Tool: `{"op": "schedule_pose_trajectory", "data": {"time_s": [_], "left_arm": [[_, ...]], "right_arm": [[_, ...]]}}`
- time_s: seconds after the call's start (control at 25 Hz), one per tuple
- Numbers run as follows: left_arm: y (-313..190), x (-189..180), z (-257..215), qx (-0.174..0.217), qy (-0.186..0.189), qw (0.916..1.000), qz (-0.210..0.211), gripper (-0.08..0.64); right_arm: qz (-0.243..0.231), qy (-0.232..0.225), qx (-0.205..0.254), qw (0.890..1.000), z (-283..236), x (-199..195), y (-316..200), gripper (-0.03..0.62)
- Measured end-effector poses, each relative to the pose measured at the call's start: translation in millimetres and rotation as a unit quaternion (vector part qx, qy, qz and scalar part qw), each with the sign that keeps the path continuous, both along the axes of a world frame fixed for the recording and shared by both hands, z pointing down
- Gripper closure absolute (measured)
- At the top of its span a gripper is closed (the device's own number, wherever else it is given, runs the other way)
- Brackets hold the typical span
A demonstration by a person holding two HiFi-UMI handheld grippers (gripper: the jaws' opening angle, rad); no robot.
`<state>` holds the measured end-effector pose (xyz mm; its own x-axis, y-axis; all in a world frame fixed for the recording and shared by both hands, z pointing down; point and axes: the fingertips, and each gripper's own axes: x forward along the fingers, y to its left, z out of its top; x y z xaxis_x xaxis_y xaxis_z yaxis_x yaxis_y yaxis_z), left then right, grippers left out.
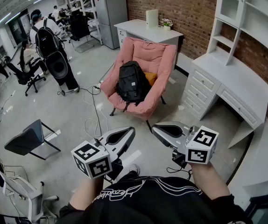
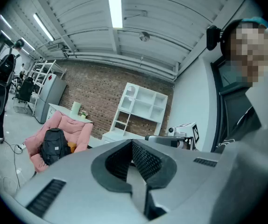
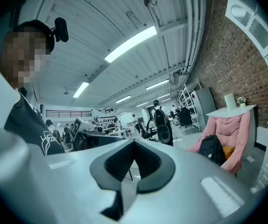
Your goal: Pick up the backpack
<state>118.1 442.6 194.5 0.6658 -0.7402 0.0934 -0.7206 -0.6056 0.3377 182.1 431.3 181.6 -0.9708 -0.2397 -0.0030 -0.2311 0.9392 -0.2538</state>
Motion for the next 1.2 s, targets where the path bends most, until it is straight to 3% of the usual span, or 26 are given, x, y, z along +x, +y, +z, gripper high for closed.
{"op": "schedule_pose_trajectory", "data": {"time_s": [0.64,0.76,1.2], "left_arm": [[-8,15,8,-0.02,-0.023,0.9995,0.002,0.558],[-16,16,14,-0.026,-0.03,0.9992,0.001,0.558],[-64,7,25,-0.046,-0.039,0.9982,0.004,0.558]], "right_arm": [[-0.01,-0.001,0.0,1.0,10,10,-9,0.588],[-0.001,0.015,0.014,1.0,17,11,-17,0.588],[0.012,0.022,-0.005,1.0,27,5,-62,0.588]]}}
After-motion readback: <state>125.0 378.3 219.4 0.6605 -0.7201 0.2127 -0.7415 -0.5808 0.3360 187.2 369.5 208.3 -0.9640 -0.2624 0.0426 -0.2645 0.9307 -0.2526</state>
